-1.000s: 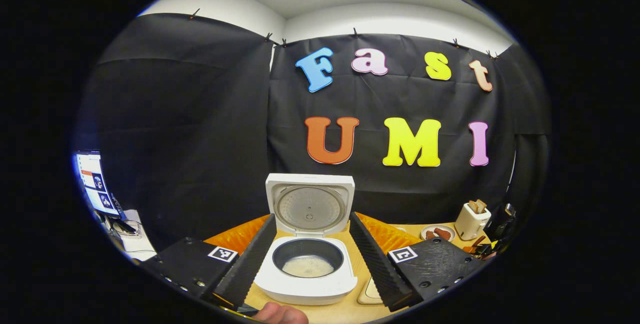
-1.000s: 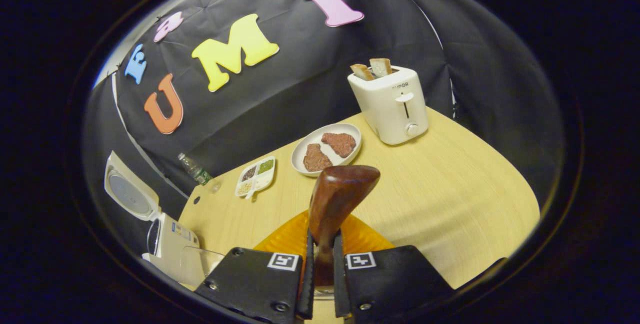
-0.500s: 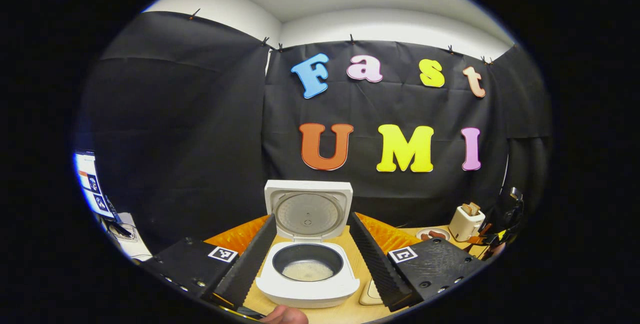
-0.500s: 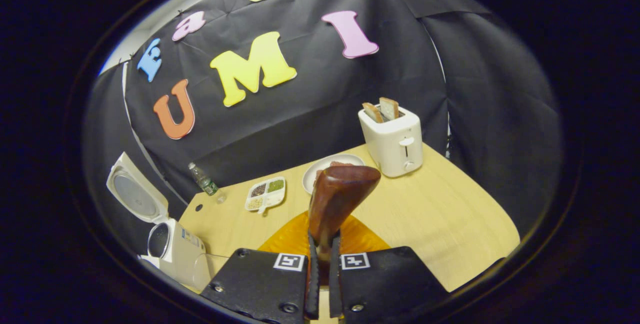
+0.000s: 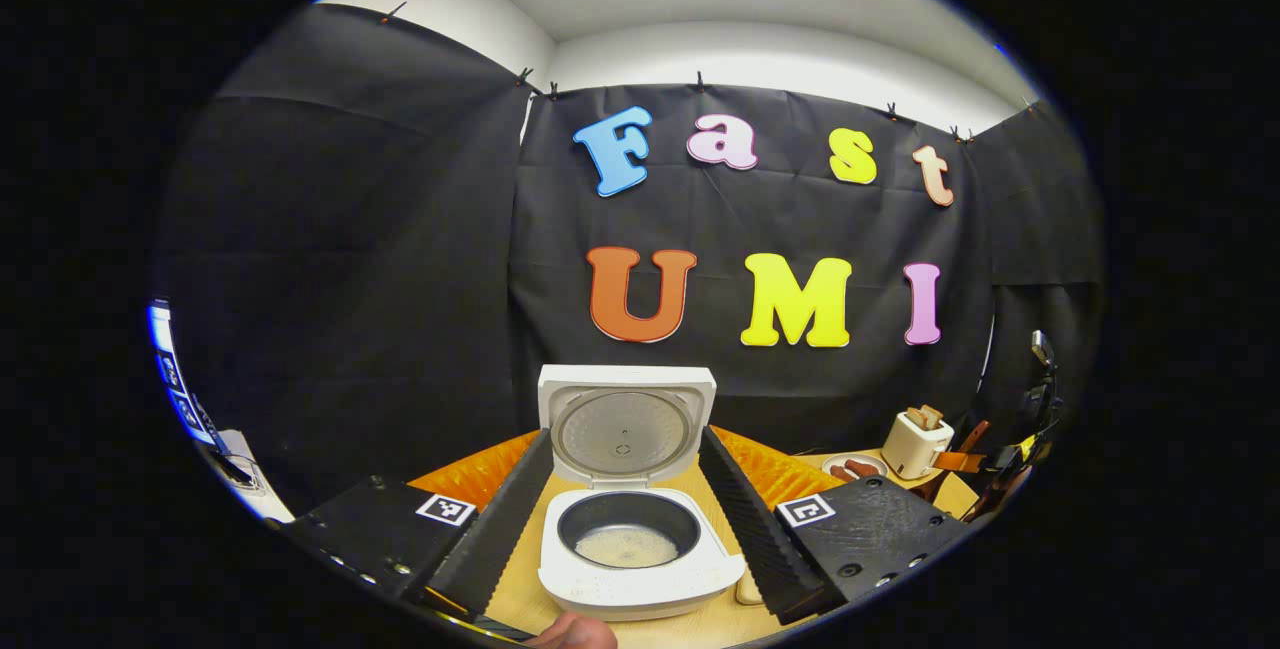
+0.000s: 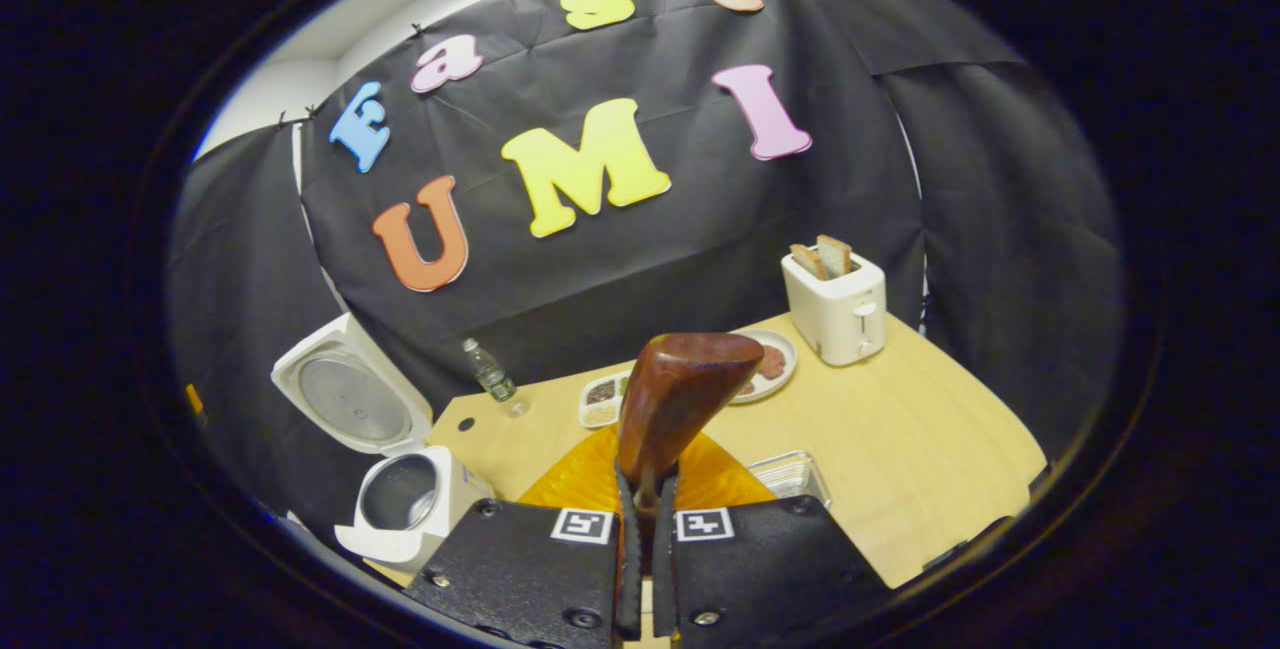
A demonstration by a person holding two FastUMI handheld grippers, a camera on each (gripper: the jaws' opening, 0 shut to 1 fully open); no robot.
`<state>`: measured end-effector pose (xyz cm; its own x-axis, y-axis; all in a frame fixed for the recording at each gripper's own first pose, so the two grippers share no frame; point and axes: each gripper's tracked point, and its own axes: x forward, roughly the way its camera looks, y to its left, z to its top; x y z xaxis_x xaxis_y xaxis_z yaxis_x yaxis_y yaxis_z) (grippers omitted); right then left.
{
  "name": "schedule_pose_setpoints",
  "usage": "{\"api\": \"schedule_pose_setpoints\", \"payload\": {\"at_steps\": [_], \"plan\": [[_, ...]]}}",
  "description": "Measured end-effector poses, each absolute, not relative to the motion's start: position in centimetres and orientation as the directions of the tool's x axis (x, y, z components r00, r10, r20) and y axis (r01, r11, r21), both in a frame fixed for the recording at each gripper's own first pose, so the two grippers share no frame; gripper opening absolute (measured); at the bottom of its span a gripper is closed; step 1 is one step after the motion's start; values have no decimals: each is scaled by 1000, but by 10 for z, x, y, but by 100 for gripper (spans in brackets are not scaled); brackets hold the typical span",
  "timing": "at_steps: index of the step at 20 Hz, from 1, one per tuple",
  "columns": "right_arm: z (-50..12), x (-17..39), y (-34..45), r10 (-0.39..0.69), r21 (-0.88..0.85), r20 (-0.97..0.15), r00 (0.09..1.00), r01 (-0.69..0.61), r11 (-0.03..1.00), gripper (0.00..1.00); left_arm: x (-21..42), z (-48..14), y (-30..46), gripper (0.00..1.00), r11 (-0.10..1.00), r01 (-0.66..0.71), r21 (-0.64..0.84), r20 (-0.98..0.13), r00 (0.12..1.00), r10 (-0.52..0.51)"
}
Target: Close the left gripper, press the button to open the rice cooker; take a wooden spoon from the chopstick holder with the right hand, scoop a spoonful of rice and pour it into the rice cooker, then put the wooden spoon back into the chopstick holder.
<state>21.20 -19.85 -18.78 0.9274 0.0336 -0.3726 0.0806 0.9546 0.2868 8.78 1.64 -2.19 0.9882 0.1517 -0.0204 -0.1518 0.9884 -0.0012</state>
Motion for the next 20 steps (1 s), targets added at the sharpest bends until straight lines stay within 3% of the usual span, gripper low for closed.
{"api": "schedule_pose_setpoints", "payload": {"at_steps": [5, 12, 20], "plan": [[-242, 214, -157, -24, 124, -415, 909, 82, 989, 10, 87, -26, 42, 94, 990, -142, -1, -42, 989, 142], [-296, 217, -160, -179, -175, -403, 897, 116, 978, 10, 81, -37, 71, 94, 988, -151, 11, -85, 985, 152], [-324, 221, -146, -241, -282, -356, 903, 143, 949, 9, 75, -43, 88, 94, 986, -165, 27, -111, 980, 167]]}}
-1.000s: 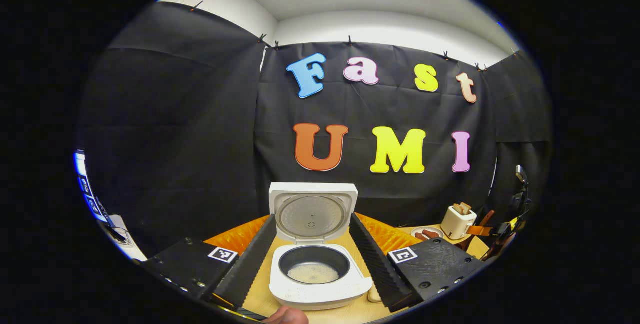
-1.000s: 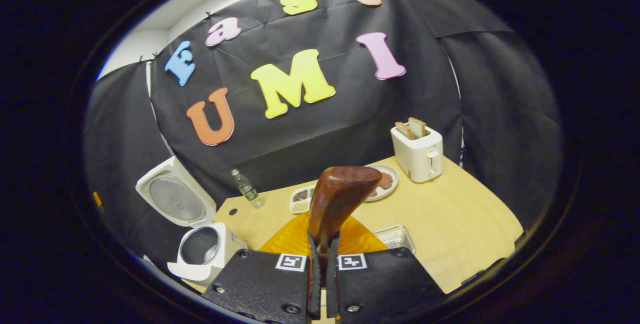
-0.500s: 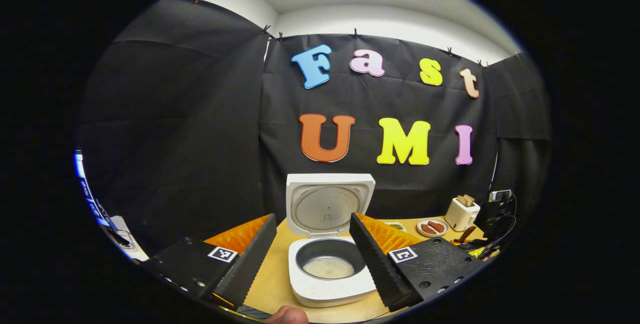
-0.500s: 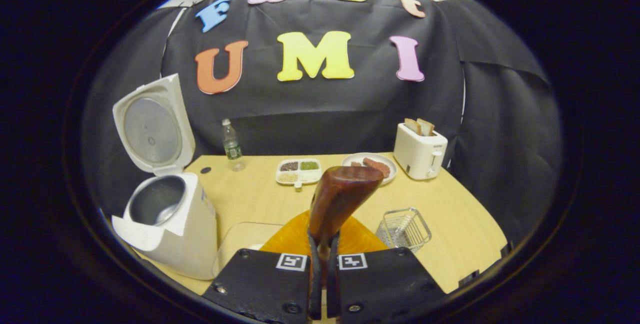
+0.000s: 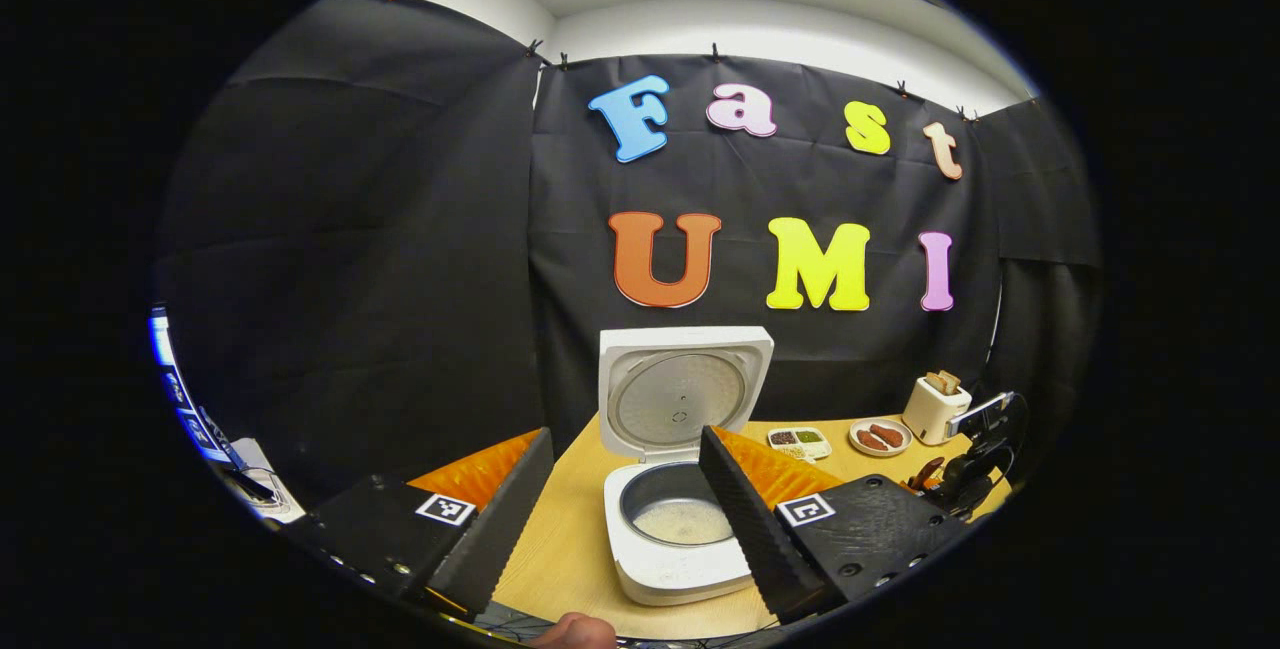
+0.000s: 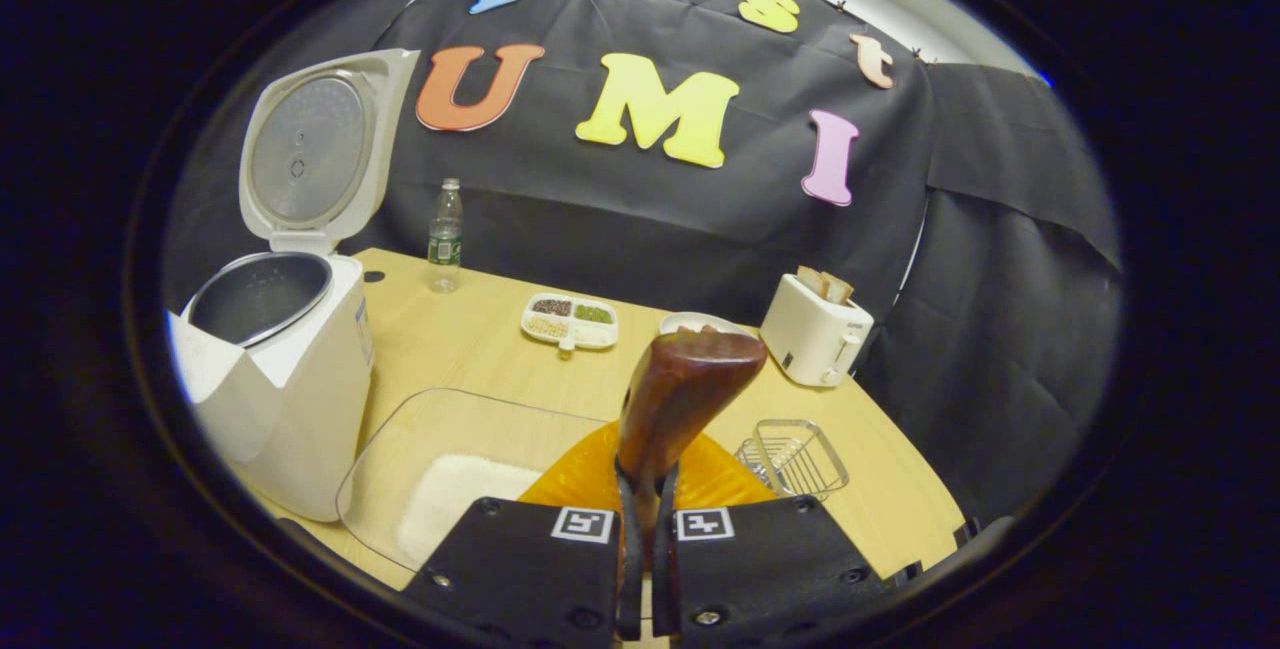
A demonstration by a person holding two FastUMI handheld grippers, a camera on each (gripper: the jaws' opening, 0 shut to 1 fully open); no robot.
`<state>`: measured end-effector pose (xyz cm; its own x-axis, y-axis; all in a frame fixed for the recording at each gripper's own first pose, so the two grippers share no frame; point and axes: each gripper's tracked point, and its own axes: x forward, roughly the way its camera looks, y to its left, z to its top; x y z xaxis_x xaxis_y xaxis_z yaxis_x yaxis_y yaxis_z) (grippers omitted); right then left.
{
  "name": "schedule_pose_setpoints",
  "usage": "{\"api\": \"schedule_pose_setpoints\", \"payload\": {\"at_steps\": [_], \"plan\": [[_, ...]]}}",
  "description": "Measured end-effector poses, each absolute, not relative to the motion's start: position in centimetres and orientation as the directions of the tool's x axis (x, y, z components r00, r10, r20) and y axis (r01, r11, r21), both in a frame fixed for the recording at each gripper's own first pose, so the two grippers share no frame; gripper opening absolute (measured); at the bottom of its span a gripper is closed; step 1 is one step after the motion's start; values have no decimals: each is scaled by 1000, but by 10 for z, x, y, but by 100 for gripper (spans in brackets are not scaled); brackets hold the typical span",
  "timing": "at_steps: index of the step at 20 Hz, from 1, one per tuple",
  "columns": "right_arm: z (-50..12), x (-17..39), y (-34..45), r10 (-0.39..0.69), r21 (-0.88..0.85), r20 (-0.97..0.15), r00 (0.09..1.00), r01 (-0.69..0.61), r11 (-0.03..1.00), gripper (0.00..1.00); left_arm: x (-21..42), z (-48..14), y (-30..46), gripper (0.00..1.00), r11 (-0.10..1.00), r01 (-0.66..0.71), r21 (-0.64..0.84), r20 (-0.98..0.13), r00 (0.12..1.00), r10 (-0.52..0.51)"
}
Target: Close the left gripper, press the button to open the rice cooker; take a wooden spoon from the chopstick holder with the right hand, scoop a spoonful of rice and pour it into the rice cooker, then put the wooden spoon back into the chopstick holder.
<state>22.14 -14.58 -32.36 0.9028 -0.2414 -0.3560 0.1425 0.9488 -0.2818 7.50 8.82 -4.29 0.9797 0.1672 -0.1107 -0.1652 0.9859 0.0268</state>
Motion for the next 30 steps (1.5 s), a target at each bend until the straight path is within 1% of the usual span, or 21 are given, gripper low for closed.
{"api": "schedule_pose_setpoints", "payload": {"at_steps": [1, 2, 7, 11, 14, 17, 20, 24, 28, 29, 30], "plan": [[-327, 221, -139, -225, -254, -368, 902, 135, 958, 11, 74, -43, 89, 94, 985, -169, 29, -112, 979, 171], [-331, 221, -131, -205, -227, -379, 902, 124, 966, 10, 73, -43, 92, 94, 984, -174, 31, -114, 978, 176], [-345, 218, -95, -104, -82, -430, 897, 76, 994, 10, 67, -42, 101, 94, 980, -201, 18, -118, 972, 201], [-349, 217, -74, -28, 31, -459, 888, 48, 998, 10, 62, -41, 102, 94, 976, -216, 12, -123, 969, 216], [-351, 214, -68, 28, 167, -477, 878, 59, 984, 10, 59, -42, 98, 94, 975, -221, 16, -126, 967, 222], [-352, 216, -78, 57, 321, -494, 868, 121, 939, 10, 56, -39, 91, 94, 974, -227, 15, -126, 966, 227], [-356, 217, -82, 99, 482, -506, 857, 186, 856, 9, 55, -37, 84, 94, 973, -231, 24, -127, 964, 233], [-355, 219, -90, 136, 567, -510, 849, 213, 796, 10, 54, -36, 69, 94, 972, -236, 12, -129, 963, 236], [-333, 222, -121, 149, 639, -473, 869, 221, 737, 9, 54, -31, 55, 94, 969, -247, 0, -116, 963, 245], [-327, 222, -130, 152, 662, -464, 873, 228, 714, 11, 56, -30, 51, 94, 969, -247, -2, -115, 963, 245], [-320, 221, -139, 151, 685, -458, 876, 240, 688, 9, 56, -30, 47, 94, 969, -247, -5, -114, 963, 245]]}}
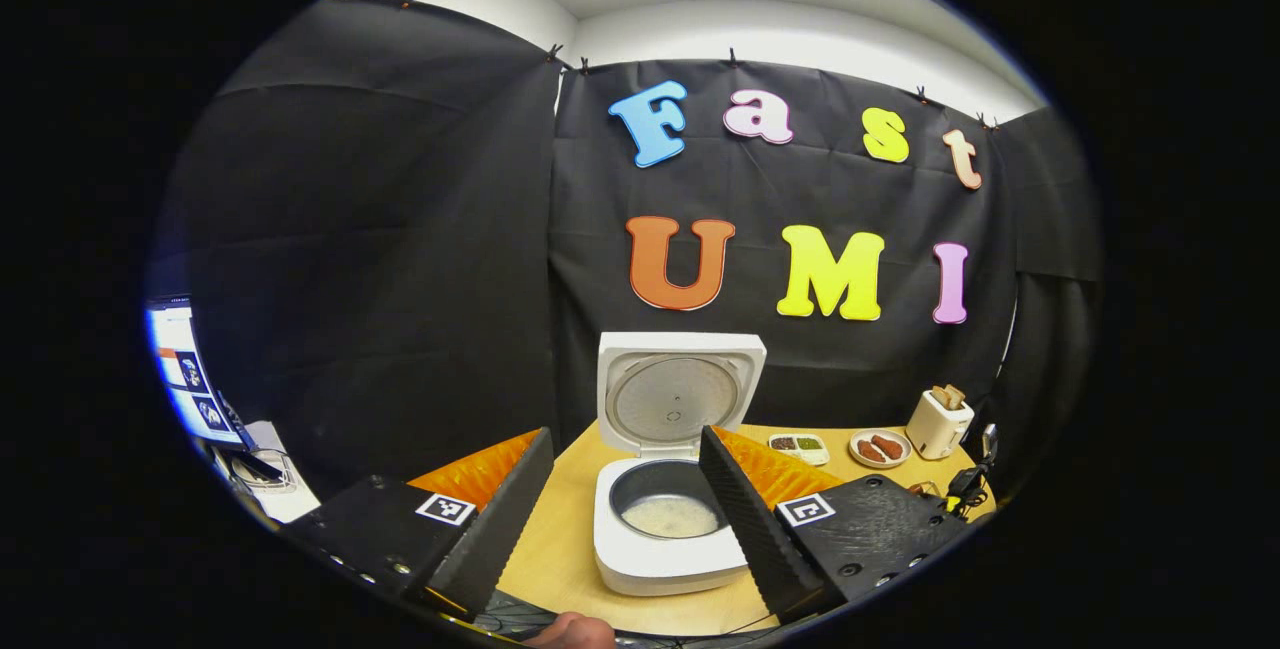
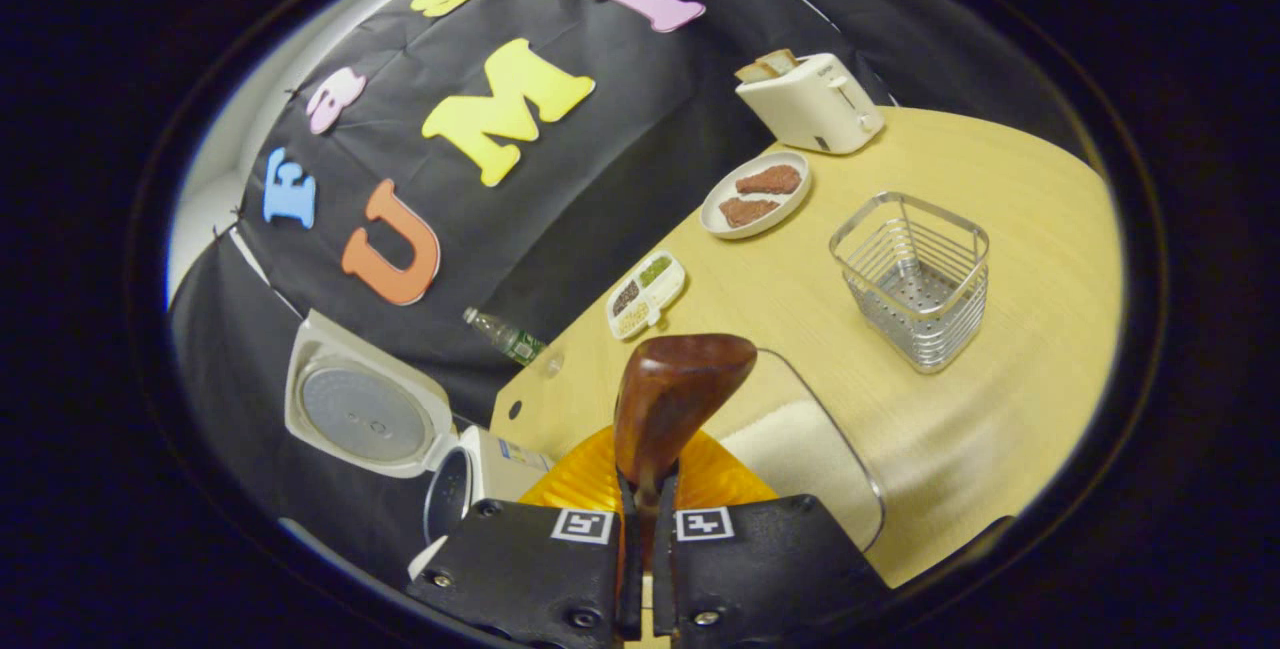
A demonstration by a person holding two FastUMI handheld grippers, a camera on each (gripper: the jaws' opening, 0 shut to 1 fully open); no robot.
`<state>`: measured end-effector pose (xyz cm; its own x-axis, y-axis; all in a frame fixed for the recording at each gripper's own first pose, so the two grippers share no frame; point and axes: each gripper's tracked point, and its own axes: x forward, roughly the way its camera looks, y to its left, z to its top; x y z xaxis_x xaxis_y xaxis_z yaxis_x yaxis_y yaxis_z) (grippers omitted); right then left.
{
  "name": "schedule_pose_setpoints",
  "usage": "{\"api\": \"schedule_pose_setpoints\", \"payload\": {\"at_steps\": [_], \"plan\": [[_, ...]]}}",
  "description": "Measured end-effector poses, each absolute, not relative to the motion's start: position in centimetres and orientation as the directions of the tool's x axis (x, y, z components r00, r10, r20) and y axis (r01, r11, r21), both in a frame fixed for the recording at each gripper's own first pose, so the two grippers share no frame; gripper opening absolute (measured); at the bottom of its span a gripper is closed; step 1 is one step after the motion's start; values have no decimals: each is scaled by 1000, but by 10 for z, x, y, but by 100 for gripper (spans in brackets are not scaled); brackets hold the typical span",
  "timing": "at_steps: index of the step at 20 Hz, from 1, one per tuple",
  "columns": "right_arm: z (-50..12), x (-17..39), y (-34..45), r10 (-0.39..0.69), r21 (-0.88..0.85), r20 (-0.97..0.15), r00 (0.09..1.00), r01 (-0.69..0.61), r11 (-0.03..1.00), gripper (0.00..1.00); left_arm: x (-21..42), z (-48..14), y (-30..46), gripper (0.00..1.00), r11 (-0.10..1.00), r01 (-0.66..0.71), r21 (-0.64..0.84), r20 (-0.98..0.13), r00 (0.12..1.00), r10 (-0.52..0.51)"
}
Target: Close the left gripper, press the button to open the rice cooker; take a wooden spoon from the chopstick holder with the right hand, scoop a spoonful of rice and pour it into the rice cooker, then put the wooden spoon back into the chopstick holder.
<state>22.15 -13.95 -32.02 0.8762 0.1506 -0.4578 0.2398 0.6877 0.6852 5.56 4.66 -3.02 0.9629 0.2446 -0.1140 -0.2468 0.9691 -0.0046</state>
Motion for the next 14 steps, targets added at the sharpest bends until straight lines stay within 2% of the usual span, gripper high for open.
{"api": "schedule_pose_setpoints", "payload": {"at_steps": [7, 11, 14], "plan": [[-258, 216, -183, 189, 831, -358, 915, 219, 511, 9, 59, -29, 9, 94, 980, -200, 0, -101, 975, 199], [-220, 227, -174, 227, 869, -299, 927, 165, 467, 11, 54, -24, 6, 94, 977, -212, 6, -86, 973, 212], [-189, 242, -140, 278, 876, -254, 926, 98, 473, 9, 45, -24, 18, 94, 971, -239, 13, -84, 967, 240]]}}
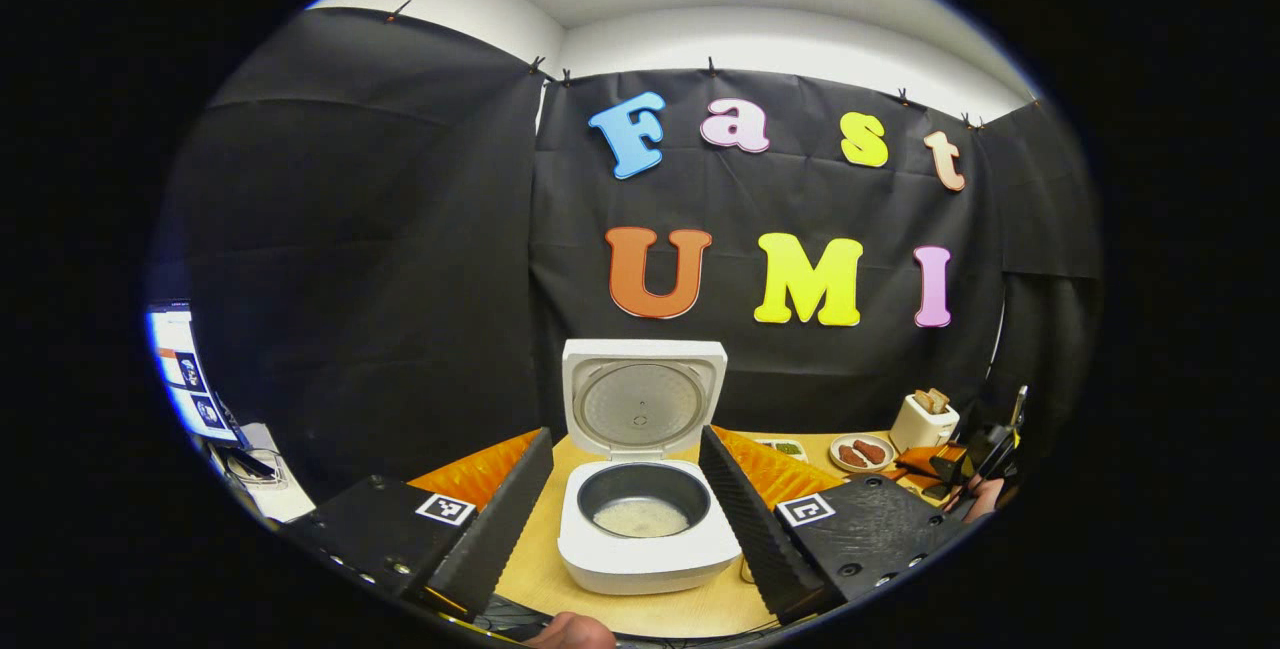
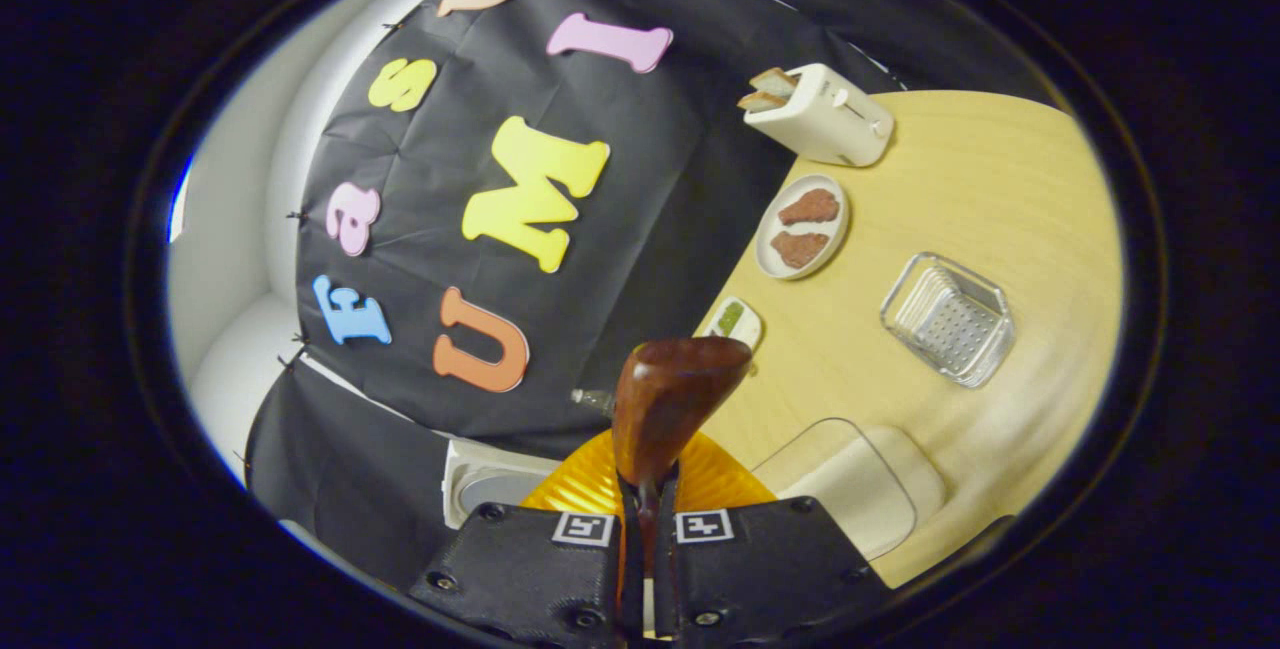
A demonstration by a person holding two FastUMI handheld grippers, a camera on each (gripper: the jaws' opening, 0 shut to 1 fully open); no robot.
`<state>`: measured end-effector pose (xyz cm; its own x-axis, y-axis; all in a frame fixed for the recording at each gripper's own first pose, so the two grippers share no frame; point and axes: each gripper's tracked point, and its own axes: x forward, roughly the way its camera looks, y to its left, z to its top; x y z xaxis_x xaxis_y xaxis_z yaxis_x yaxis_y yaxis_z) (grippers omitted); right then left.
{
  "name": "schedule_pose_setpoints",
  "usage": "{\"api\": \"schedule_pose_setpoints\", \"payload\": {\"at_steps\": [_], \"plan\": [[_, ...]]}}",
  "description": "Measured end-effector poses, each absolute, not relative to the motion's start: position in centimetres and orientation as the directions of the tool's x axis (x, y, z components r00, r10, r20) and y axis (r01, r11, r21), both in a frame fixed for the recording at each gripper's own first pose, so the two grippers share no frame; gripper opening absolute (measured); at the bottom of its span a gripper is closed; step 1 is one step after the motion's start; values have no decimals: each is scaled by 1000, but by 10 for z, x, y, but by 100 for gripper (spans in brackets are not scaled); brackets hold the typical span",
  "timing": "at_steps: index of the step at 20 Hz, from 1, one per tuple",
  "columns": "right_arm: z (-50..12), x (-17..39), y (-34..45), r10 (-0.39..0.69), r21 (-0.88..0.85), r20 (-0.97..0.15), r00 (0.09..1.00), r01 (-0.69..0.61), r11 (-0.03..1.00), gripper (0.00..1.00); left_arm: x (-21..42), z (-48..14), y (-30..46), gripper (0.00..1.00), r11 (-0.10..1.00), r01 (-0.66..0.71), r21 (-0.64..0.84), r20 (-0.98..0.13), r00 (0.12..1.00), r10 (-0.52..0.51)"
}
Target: Close the left gripper, press the button to open the rice cooker; take a wooden spoon from the chopstick holder with the right hand, scoop a spoonful of rice and pour it into the rice cooker, then put the wooden spoon back into the chopstick holder.
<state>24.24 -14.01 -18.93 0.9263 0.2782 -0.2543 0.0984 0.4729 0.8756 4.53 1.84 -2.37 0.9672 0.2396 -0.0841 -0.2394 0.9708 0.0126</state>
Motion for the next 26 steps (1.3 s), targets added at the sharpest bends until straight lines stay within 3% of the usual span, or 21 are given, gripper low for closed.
{"api": "schedule_pose_setpoints", "payload": {"at_steps": [4, 10, 20, 26], "plan": [[-158, 273, -72, 367, 876, -205, 907, 4, 482, 9, 32, -23, 45, 94, 956, -292, 1, -80, 953, 291], [-156, 311, 32, 455, 809, -226, 861, -94, 580, 9, 14, -25, 81, 94, 937, -350, 0, -92, 933, 349], [-186, 337, 105, 407, 525, -343, 847, -186, 830, 9, -7, -35, 119, 94, 916, -401, -25, -107, 912, 396], [-179, 335, 130, 391, 280, -324, 861, -308, 909, 9, -6, -36, 126, 94, 920, -390, -43, -105, 917, 384]]}}
